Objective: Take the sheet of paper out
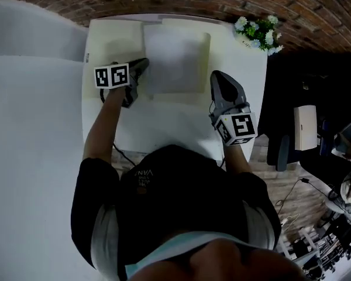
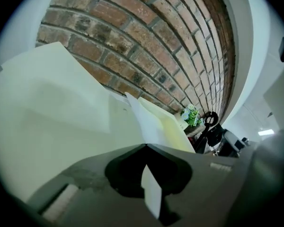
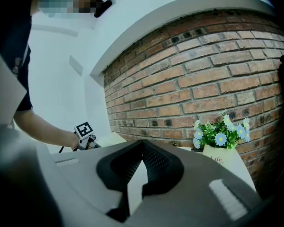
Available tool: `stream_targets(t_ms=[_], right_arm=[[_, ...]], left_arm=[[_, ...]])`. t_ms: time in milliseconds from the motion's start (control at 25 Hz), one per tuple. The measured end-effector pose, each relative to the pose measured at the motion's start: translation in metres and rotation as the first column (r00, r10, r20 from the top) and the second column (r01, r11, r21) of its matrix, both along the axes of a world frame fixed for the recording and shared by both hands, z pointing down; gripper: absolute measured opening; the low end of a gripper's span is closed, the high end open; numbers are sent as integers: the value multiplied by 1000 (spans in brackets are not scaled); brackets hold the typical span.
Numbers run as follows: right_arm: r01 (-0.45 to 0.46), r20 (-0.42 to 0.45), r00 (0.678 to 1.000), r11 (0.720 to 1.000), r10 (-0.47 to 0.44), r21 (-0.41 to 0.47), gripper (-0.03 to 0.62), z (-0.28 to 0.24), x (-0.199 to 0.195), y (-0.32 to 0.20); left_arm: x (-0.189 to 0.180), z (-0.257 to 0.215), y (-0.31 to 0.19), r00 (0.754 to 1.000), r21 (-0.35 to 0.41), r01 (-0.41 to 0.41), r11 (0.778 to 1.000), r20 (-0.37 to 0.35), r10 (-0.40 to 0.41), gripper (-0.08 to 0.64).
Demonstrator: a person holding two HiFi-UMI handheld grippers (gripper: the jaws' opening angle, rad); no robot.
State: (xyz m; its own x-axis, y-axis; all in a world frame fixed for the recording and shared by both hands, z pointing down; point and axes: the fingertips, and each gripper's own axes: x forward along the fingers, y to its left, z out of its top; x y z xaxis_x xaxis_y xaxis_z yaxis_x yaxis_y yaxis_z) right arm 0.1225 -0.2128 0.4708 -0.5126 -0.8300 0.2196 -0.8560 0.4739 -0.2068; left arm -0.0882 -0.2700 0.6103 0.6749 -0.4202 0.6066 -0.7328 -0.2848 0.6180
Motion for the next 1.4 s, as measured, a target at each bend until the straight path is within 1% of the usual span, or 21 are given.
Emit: stream_targets(t_ms=[400,680,1000,1280,1400], right_arm=[[10,-21,1000,1000,-10,0,2,3,-17,10],[28,-21,999,1000,-28,7,0,-1,-32,19],[52,-17,999,998,-52,20,2,-7,-53,29],[62,-17,998,998,-62,32,1,-11,-70,36],[70,-19,997,997,-69,36,1,-12,-77,39]], left_arm=[[-24,-23,6,1000,61,12,998,19,-14,2],[-46,-39,15,998,109,24,994,50,-30,2],[-68,-63,27,993,176,-14,984,116,-6,2],[-79,-82,40,986,224,-65,973,161,29,2],[-79,-93,46,983,253,-94,963,177,49,2]])
